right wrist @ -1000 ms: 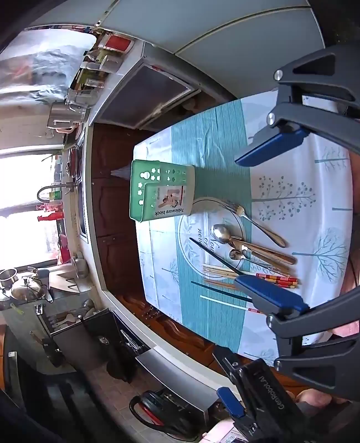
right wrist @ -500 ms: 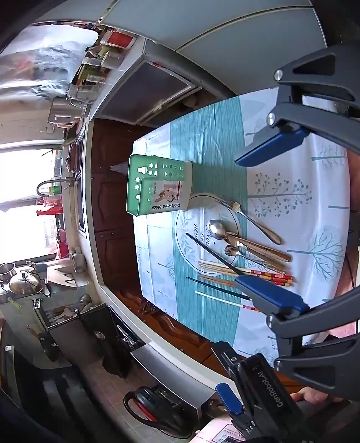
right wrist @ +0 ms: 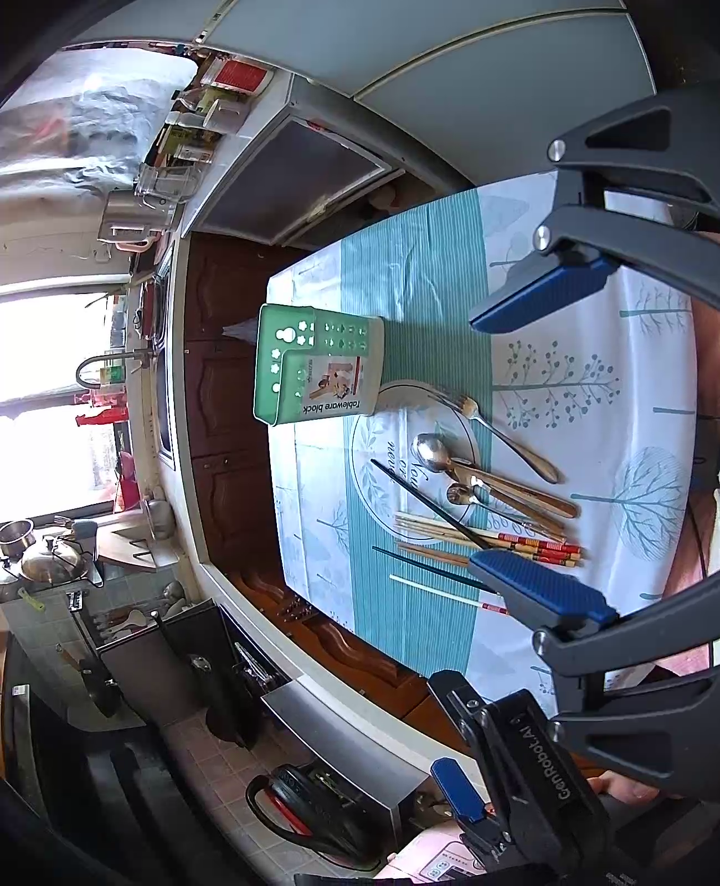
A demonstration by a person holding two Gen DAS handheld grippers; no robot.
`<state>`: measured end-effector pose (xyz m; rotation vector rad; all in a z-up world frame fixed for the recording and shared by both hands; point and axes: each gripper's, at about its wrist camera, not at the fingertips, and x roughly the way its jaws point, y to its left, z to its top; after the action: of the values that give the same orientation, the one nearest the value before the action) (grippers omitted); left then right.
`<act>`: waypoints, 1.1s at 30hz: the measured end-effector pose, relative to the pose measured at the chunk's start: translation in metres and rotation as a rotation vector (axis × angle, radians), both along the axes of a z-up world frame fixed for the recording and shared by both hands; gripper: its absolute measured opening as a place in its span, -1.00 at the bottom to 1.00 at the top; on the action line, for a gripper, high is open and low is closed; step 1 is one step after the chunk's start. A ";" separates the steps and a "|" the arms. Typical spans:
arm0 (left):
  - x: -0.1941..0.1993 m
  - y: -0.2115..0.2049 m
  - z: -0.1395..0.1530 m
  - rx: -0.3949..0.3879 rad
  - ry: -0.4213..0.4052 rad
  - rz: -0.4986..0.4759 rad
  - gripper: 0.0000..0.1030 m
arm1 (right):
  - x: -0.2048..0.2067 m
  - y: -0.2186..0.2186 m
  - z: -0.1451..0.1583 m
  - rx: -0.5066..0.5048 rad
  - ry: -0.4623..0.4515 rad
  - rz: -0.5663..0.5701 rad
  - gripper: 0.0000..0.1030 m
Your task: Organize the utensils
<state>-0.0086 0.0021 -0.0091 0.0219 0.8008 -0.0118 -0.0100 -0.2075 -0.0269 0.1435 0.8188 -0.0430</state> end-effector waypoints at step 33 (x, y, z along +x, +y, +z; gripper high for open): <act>-0.001 0.000 0.000 0.014 0.012 0.004 0.74 | -0.002 0.000 0.001 0.004 -0.002 0.001 0.57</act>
<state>-0.0097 0.0018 -0.0089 0.0337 0.8124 -0.0029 -0.0116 -0.2075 -0.0264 0.1470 0.8173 -0.0398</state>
